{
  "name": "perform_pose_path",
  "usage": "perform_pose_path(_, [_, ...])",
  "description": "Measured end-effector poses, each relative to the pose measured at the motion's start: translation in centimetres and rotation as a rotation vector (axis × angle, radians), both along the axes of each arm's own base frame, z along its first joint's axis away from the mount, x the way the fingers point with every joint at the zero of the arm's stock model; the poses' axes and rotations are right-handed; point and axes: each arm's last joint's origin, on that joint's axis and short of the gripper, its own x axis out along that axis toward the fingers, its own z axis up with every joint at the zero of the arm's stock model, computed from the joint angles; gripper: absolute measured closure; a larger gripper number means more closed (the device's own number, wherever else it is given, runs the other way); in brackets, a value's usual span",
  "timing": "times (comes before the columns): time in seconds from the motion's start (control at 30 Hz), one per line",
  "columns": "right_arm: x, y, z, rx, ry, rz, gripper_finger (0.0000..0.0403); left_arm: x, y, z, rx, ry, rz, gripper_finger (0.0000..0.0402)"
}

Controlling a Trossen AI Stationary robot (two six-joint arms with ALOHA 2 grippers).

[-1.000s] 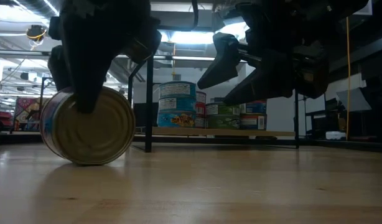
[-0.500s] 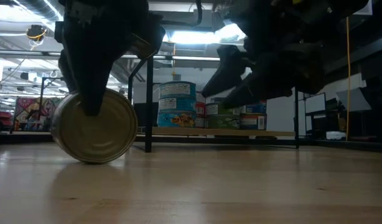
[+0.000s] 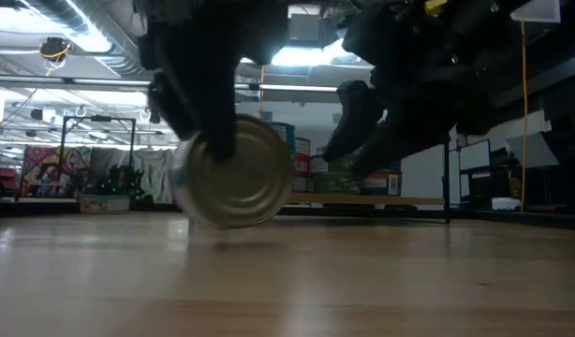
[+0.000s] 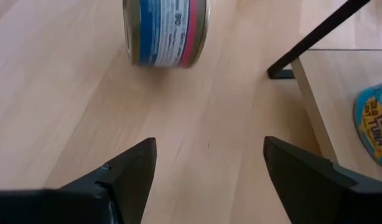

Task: Stack canned seafood by type on shelf
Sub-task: Stack the blue and pink tuna can on the shelf on top of the other blue and pink tuna can

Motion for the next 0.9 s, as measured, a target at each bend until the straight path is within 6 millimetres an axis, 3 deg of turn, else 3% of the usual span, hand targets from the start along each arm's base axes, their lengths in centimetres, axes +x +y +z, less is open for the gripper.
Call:
perform_pose_path(0.33, [1.2, 0.8, 2.8, 0.138, 0.031, 0.072, 0.0109, 0.9, 0.1, 0.4, 0.156, -0.131, -0.069, 0.0212])
perform_pose_path(0.9, [1.2, 0.7, 2.9, 0.136, 0.024, 0.039, 0.0109, 1.7, 0.0, 1.0, 0.242, -0.241, -0.124, 0.0209])
